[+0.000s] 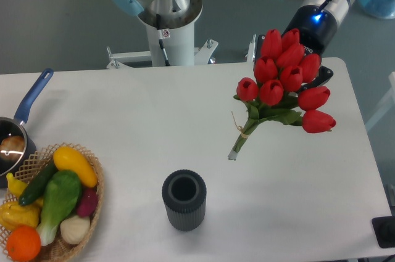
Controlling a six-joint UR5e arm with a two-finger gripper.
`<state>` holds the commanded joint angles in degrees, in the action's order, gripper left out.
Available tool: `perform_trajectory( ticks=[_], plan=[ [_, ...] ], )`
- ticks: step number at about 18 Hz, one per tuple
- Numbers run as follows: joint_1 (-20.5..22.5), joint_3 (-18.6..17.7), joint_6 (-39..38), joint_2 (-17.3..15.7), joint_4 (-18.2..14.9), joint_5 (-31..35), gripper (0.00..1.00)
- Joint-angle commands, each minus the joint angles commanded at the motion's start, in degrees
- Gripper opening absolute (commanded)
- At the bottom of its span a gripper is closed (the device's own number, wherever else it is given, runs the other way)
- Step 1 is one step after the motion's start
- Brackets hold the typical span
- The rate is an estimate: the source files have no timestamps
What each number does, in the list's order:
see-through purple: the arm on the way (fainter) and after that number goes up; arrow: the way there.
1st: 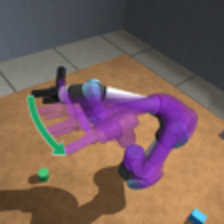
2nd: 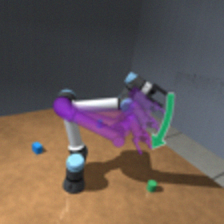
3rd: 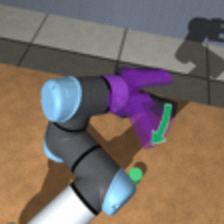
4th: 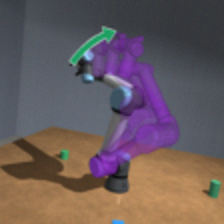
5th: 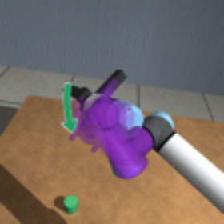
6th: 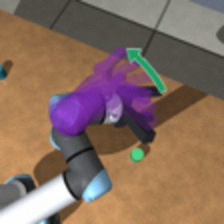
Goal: Pick up the flowers from the vase
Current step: 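Carry the tulip bouquet up and away from the vase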
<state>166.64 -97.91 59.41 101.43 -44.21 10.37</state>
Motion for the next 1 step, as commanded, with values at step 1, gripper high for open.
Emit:
perform_trajectory(
  ticks=[1],
  plan=[
    [-0.09, 0.00, 0.09, 0.00, 0.09, 0.00, 0.43]
  ],
)
